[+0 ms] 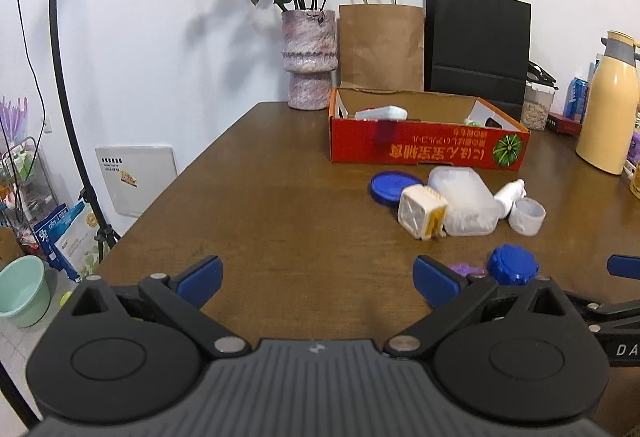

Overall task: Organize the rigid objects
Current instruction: 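Reach the right tool to the white cap and grasp it, then grasp the purple cap with the left tool while the right tool holds the white cap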

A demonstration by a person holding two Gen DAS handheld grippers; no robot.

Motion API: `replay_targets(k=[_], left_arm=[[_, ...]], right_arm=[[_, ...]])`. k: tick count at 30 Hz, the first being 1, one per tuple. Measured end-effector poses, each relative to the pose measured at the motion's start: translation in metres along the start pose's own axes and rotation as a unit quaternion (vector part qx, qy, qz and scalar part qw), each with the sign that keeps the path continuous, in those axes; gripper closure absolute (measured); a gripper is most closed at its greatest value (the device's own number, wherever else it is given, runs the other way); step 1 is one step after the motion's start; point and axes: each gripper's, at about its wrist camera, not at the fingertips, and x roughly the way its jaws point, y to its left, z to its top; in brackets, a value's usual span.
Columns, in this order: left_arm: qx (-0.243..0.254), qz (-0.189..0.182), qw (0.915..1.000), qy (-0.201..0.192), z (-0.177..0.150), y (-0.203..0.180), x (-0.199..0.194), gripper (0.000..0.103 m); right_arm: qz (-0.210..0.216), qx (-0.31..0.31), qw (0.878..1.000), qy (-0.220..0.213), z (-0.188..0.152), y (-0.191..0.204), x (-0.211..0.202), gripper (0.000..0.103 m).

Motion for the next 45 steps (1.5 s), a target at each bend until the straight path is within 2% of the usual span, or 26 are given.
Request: replay_targets(k=[7, 11, 18, 21, 22, 23, 27, 45], left_arm=[[-0.004, -0.001, 1.0000, 0.006, -0.015, 0.004, -0.007, 0.000], [-0.004, -0.004, 1.0000, 0.005, -0.019, 0.006, -0.010, 0.000], [-0.010, -0.005, 0.9999, 0.005, -0.020, 0.007, -0.008, 0.000], [-0.010, -0.005, 0.9999, 0.006, -0.020, 0.007, -0.007, 0.000], [-0.010, -0.005, 0.9999, 0.006, -0.021, 0.007, -0.006, 0.000], [-0.011, -0.005, 0.9999, 0.006, -0.020, 0.007, -0.006, 0.000], [-0.010, -0.007, 0.9999, 0.005, -0.020, 0.006, -0.005, 0.000], [0.013, -0.039, 0.9990, 0.016, -0.015, -0.033, 0.014, 0.000]], right_arm=[[0.003, -0.003, 1.000, 0.014, -0.014, 0.010, 0.003, 0.000], [0.004, -0.005, 1.000, 0.019, -0.017, 0.014, 0.007, 0.011], [0.008, -0.018, 0.999, 0.031, -0.016, 0.023, 0.025, 0.018], [0.008, -0.019, 0.999, 0.041, -0.016, 0.026, 0.034, 0.033], [0.006, -0.024, 0.999, 0.035, -0.016, 0.027, 0.035, 0.045], [0.009, -0.026, 0.999, 0.032, -0.016, 0.028, 0.034, 0.064], [0.024, -0.023, 0.999, 0.024, -0.015, 0.025, 0.030, 0.064], [0.001, -0.006, 0.999, -0.032, 0.003, -0.010, 0.013, 0.064]])
